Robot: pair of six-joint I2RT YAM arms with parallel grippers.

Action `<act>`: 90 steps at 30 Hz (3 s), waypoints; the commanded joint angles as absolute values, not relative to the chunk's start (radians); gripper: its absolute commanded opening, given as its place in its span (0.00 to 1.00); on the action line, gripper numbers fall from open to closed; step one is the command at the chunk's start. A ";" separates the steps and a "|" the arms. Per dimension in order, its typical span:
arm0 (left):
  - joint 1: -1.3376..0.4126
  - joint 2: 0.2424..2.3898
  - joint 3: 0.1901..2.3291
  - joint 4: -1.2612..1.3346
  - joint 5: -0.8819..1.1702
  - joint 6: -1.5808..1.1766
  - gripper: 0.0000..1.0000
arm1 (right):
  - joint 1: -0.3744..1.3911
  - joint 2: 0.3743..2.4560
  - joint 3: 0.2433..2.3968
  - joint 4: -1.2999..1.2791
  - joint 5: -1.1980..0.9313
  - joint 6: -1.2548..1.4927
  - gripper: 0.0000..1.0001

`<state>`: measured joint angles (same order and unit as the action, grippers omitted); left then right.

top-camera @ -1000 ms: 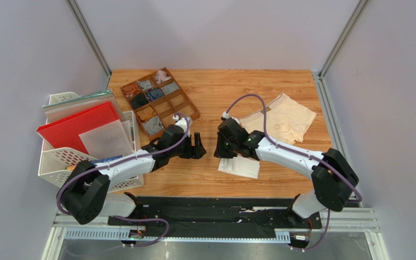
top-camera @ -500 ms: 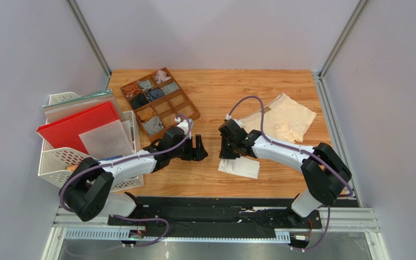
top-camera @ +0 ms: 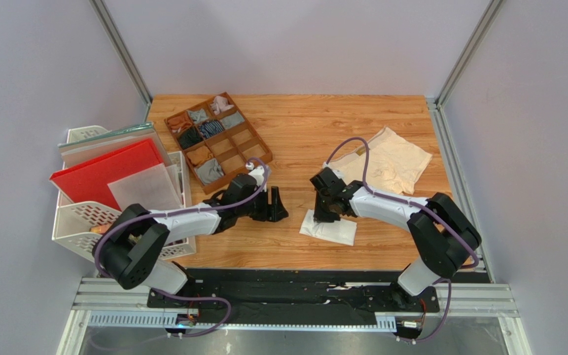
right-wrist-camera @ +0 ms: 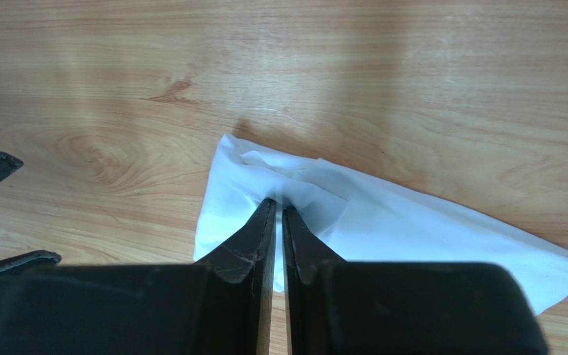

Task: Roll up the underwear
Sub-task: Roll the underwear at the center of the board.

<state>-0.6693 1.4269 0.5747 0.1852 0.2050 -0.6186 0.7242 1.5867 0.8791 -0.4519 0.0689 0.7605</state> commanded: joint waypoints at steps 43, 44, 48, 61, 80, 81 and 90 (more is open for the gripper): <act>-0.850 1.608 0.825 -0.032 0.091 -0.546 0.00 | 0.692 1.304 0.764 -0.488 0.078 0.722 0.19; -0.850 1.605 0.831 -0.069 0.074 -0.542 0.00 | 0.692 1.302 0.753 -0.473 0.072 0.733 0.19; -0.850 1.594 0.868 -0.150 0.005 -0.514 0.00 | 0.692 1.318 0.713 -0.433 0.069 0.752 0.18; -0.850 1.583 0.943 -0.256 -0.089 -0.477 0.00 | 0.750 1.433 0.680 -0.321 0.047 0.813 0.17; -0.850 1.563 0.956 -0.295 -0.114 -0.469 0.00 | 0.799 1.486 0.785 -0.115 -0.046 0.844 0.14; -0.851 1.562 0.956 -0.295 -0.112 -0.471 0.00 | 0.801 1.497 0.791 -0.110 -0.046 0.844 0.14; -0.850 1.548 0.954 -0.291 -0.107 -0.469 0.00 | 0.802 1.623 0.841 -0.063 -0.049 0.822 0.13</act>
